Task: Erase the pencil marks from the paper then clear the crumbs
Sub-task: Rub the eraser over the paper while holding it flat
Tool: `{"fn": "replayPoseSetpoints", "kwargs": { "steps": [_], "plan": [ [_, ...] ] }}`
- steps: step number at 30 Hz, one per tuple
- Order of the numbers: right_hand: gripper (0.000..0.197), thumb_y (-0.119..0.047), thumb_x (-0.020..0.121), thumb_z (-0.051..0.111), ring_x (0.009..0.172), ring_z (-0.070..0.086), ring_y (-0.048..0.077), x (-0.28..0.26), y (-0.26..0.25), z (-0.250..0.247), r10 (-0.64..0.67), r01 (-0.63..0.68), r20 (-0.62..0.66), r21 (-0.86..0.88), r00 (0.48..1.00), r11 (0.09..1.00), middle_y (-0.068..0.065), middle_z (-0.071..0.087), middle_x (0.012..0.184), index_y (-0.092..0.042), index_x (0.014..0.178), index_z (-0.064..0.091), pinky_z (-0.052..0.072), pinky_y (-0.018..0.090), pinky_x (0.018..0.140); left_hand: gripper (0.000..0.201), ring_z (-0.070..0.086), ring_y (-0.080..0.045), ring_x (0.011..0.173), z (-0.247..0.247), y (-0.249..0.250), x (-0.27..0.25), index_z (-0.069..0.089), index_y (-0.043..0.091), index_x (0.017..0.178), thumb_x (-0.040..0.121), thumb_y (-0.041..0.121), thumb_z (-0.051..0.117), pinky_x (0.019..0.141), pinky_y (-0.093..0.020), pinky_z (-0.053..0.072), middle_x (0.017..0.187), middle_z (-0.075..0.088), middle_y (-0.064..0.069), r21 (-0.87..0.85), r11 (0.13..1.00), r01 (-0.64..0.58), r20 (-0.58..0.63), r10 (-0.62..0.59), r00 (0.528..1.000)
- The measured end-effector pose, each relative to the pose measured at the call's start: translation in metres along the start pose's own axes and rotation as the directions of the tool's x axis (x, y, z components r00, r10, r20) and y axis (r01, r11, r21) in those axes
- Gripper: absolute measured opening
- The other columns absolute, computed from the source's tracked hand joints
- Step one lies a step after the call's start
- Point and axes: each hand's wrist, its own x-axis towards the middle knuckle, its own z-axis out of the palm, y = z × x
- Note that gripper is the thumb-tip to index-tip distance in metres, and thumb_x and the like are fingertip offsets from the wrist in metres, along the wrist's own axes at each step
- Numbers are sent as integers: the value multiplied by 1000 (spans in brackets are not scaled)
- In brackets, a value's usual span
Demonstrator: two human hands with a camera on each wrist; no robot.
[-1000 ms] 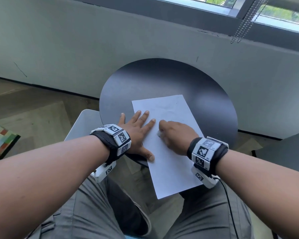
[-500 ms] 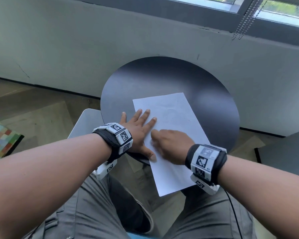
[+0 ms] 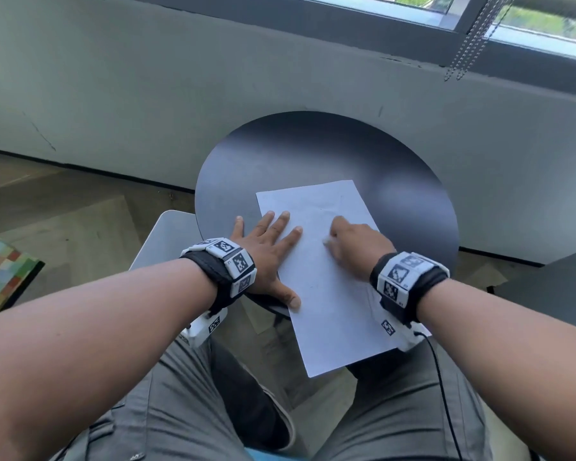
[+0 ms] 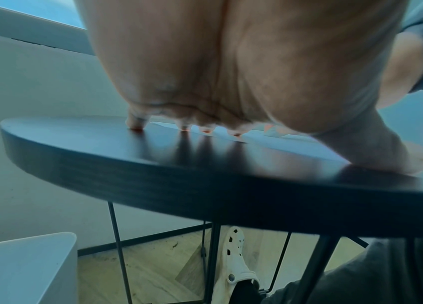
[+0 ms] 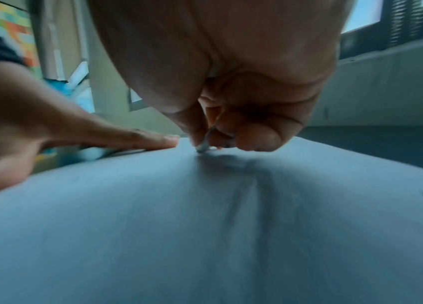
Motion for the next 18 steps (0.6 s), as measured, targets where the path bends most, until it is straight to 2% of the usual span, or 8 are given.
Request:
{"fn": "replayPoseSetpoints", "kwargs": {
  "steps": [2, 4, 5, 7, 10, 13, 15, 18],
  "plan": [
    [20, -39, 94, 45, 89, 58, 28, 5, 5, -3, 83, -80, -9, 154, 997, 985, 5, 63, 100, -21, 101, 49, 50, 39, 80, 144, -29, -22, 148, -1, 1, 0, -22, 35, 154, 47, 104, 45, 114, -70, -7, 161, -33, 3, -3, 1000, -2, 4, 2, 1000],
    [21, -42, 93, 55, 84, 59, 22, -3, -2, 0, 49, -46, 2, 401, 999, 915, 0, 63, 93, -21, 96, 53, 51, 36, 76, 140, -28, -22, 149, -3, 2, -3, -19, 33, 155, 51, 102, 44, 115, -68, -7, 160, -34, 1, -30, 999, -12, 2, 12, 1000],
    [23, -41, 92, 59, 80, 61, 20, -10, -8, 1, 29, -30, 11, 550, 1000, 835, 1, 64, 88, -19, 95, 54, 53, 37, 73, 136, -28, -21, 149, -5, 1, -6, -17, 33, 156, 55, 101, 43, 117, -66, -6, 160, -35, 0, -60, 998, -12, -15, 11, 1000],
    [20, -31, 94, 63, 78, 65, 20, -25, -19, 3, -4, -41, 53, 818, 999, 574, 9, 68, 91, -13, 94, 54, 55, 38, 69, 129, -25, -20, 150, -7, -3, -10, -12, 29, 158, 63, 96, 44, 121, -58, -3, 160, -35, -1, -125, 992, 9, -96, -21, 995],
    [14, -22, 95, 63, 93, 69, 25, -37, -31, 11, -129, -181, 209, 963, 969, 201, 17, 70, 109, -11, 94, 53, 55, 38, 77, 122, -22, -20, 151, -3, -12, -14, -9, 24, 159, 71, 91, 44, 122, -54, -3, 163, -28, 0, -125, 989, 81, -140, -99, 985],
    [9, -13, 95, 61, 92, 68, 29, -26, -27, 20, -69, -243, 245, 969, 967, 40, 17, 68, 107, -11, 94, 53, 55, 38, 76, 126, -21, -19, 151, 2, -14, -14, -10, 25, 159, 68, 94, 43, 121, -55, -6, 165, -23, 3, -97, 991, 95, -91, -104, 990],
    [9, -12, 94, 63, 87, 64, 27, -12, -13, 15, 147, -147, 134, 986, 980, 81, 13, 62, 103, -12, 96, 53, 53, 34, 65, 128, -21, -20, 151, 2, -15, -14, -10, 27, 158, 65, 95, 45, 121, -56, -7, 165, -22, 5, -116, 989, 89, -82, -98, 992],
    [13, -23, 90, 68, 78, 58, 18, -3, 9, -1, 261, -66, -25, 940, 965, 334, 5, 61, 96, -17, 91, 57, 49, 32, 62, 128, -22, -21, 151, 5, -14, -17, -6, 31, 158, 62, 96, 47, 120, -59, -8, 165, -20, 10, -113, 992, 54, -86, -64, 994]
  ]
}}
